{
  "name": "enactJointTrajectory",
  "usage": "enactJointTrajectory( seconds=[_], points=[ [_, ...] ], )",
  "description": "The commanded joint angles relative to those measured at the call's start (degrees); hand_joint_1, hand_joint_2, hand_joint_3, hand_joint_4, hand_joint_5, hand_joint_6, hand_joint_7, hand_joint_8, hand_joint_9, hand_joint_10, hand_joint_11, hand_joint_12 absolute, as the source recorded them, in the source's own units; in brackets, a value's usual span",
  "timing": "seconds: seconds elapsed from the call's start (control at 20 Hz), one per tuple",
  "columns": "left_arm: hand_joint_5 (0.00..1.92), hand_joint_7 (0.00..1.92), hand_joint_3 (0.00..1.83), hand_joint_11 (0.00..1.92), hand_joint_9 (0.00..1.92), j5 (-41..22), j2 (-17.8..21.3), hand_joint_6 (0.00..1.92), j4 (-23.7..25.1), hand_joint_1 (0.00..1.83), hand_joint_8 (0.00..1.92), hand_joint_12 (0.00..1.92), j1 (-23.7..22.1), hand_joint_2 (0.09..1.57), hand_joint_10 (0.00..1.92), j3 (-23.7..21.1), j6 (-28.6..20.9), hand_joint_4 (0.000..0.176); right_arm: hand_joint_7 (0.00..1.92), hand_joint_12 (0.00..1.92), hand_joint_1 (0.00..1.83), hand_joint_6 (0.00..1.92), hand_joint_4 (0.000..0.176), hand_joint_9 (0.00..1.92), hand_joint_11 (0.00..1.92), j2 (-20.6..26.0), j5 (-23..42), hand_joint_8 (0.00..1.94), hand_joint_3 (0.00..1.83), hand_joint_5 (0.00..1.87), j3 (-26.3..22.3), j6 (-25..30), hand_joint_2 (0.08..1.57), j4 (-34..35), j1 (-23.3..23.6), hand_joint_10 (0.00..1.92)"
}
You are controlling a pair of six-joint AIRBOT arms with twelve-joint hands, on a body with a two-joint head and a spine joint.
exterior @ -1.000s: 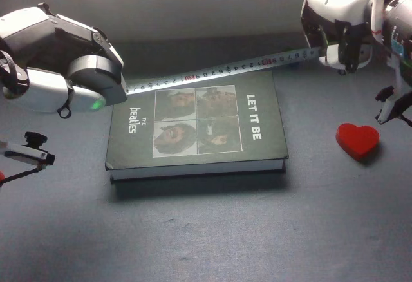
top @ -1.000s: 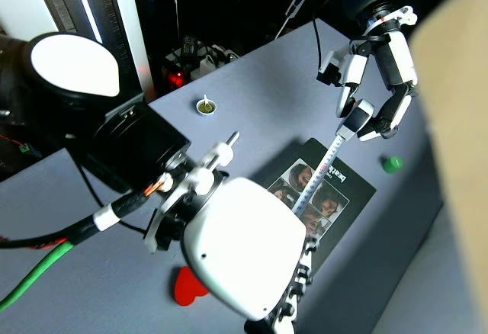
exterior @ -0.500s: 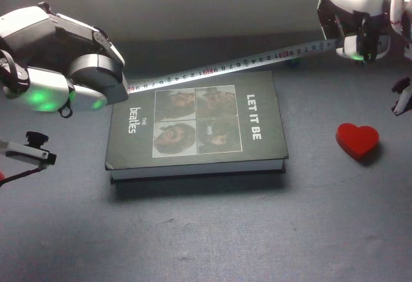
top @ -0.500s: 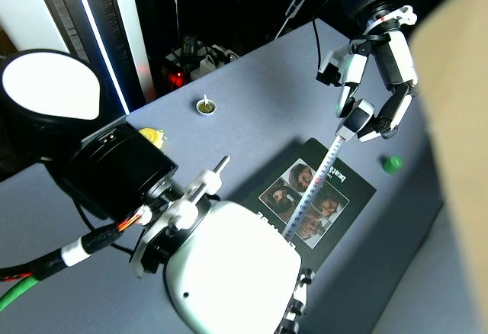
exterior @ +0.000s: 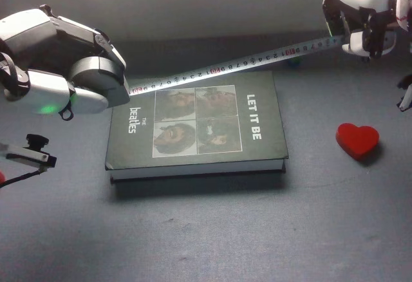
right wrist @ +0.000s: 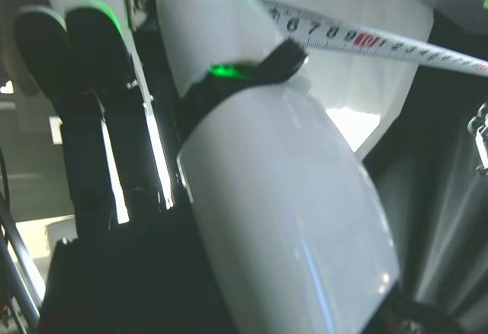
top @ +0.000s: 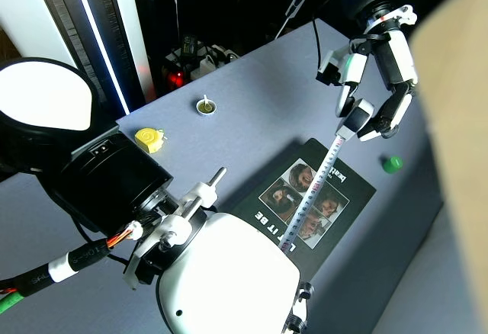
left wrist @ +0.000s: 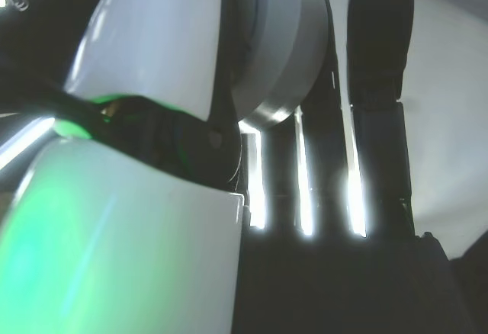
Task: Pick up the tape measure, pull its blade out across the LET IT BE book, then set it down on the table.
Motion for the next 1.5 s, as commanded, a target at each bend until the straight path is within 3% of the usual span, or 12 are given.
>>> enactJointTrajectory(
  seconds=[0.0, 0.1, 0.25, 0.45, 0.55, 0.6, 0.7, 1.0, 1.1, 1.15, 1.35, 1.45],
  points=[
    [0.89, 0.95, 0.00, 0.98, 1.02, -6.0, 0.3, 0.74, 0.0, 1.50, 1.01, 1.41, -0.4, 1.08, 1.05, 0.6, 0.0, 0.000, 1.04, 1.22, 1.36, 1.14, 0.000, 0.85, 0.72, 1.1, -4.5, 0.89, 0.00, 0.80, 0.7, -0.9, 1.14, -4.5, 0.5, 1.30],
    [0.91, 0.97, 0.00, 0.98, 1.05, -6.1, 0.3, 0.76, 0.0, 1.41, 1.03, 1.23, -0.4, 1.10, 1.16, 0.6, -0.1, 0.000, 1.04, 1.22, 1.36, 1.15, 0.000, 0.84, 0.71, 1.0, -4.4, 0.89, 0.00, 0.80, 0.6, -0.9, 1.14, -4.5, 0.6, 1.30],
    [0.86, 0.90, 0.00, 0.93, 0.94, -6.1, 0.3, 0.78, 0.0, 1.50, 1.08, 1.48, -0.4, 1.11, 1.15, 0.6, -0.1, 0.000, 1.04, 1.22, 1.36, 1.15, 0.000, 0.84, 0.70, 0.9, -4.4, 0.89, 0.00, 0.81, 0.3, -0.9, 1.14, -4.5, 0.6, 1.30],
    [0.88, 0.88, 0.00, 0.93, 0.93, -6.1, 0.4, 0.77, 0.3, 1.49, 1.10, 1.48, -0.2, 1.11, 1.17, 0.5, -0.1, 0.000, 1.03, 1.20, 1.36, 1.17, 0.000, 0.81, 0.68, 0.6, -4.5, 0.93, 0.00, 0.78, 0.1, -0.9, 1.15, -4.5, 0.5, 1.32],
    [0.89, 0.88, 0.00, 0.92, 0.94, -6.1, 0.4, 0.76, 0.3, 1.49, 1.09, 1.49, -0.2, 1.11, 1.16, 0.5, -0.1, 0.000, 0.92, 1.10, 1.18, 1.28, 0.000, 0.78, 0.57, 0.3, -4.5, 1.10, 0.00, 0.77, 0.0, -0.9, 1.19, -4.5, 0.2, 0.54],
    [0.90, 0.88, 0.00, 0.92, 0.93, -6.1, 0.4, 0.75, 0.3, 1.49, 1.10, 1.49, -0.2, 1.11, 1.17, 0.5, -0.1, 0.000, 0.68, 1.03, 1.00, 0.55, 0.000, 0.63, 0.39, 0.2, -4.5, 0.46, 0.00, 0.62, -0.2, -0.9, 1.16, -4.5, 0.0, 0.30],
    [0.90, 0.87, 0.00, 0.94, 0.93, -6.1, 0.4, 0.75, 0.3, 1.49, 1.10, 1.47, -0.2, 1.11, 1.17, 0.5, -0.1, 0.000, 0.41, 0.96, 0.77, 0.05, 0.000, 0.39, 0.11, 0.1, -4.5, 0.03, 0.00, 0.40, -0.6, -1.0, 1.14, -4.5, -0.3, 0.03],
    [0.88, 0.89, 0.00, 0.94, 0.93, -7.7, 0.6, 0.76, 4.2, 1.50, 1.09, 1.47, 2.2, 1.11, 1.17, 0.9, -5.4, 0.000, 0.00, 0.23, 0.34, 0.00, 0.000, 0.00, 0.00, -0.1, -4.3, 0.00, 0.00, 0.01, -1.8, -1.4, 1.06, -4.5, -1.1, 0.00],
    [0.87, 0.89, 0.00, 1.00, 0.94, -11.9, 0.6, 0.87, 7.4, 1.38, 1.16, 1.17, 6.1, 1.14, 1.29, 1.6, -9.6, 0.000, 0.00, 0.24, 0.29, 0.00, 0.000, 0.00, 0.00, 0.2, -4.3, 0.00, 0.00, 0.00, -2.8, -1.8, 1.02, -4.5, -1.0, 0.00],
    [0.87, 0.88, 0.00, 0.93, 0.93, -12.9, 0.6, 0.79, 8.8, 1.47, 1.12, 1.43, 7.2, 1.12, 1.21, 2.0, -11.2, 0.000, 0.00, 0.24, 0.24, 0.00, 0.000, 0.00, 0.00, 0.6, -4.3, 0.00, 0.00, 0.00, -3.6, -1.8, 1.02, -4.5, -0.8, 0.00],
    [0.93, 0.88, 0.00, 0.91, 0.93, -20.0, 0.3, 0.70, 14.8, 1.50, 1.11, 1.49, 14.1, 1.11, 1.18, 4.6, -17.7, 0.000, 0.00, 0.30, 0.08, 0.00, 0.003, 0.00, 0.00, 3.7, -3.3, 0.00, 0.01, 0.00, -9.5, -1.8, 1.05, -4.4, 0.4, 0.00],
    [0.91, 0.87, 0.00, 1.02, 0.96, -22.1, 0.3, 0.81, 14.8, 1.38, 1.17, 1.17, 16.8, 1.13, 1.28, 5.4, -18.8, 0.000, 0.00, 0.27, 0.07, 0.00, 0.002, 0.00, 0.00, 4.9, -3.0, 0.00, 0.00, 0.00, -11.8, -1.9, 1.05, -4.4, 1.0, 0.00]
  ],
)
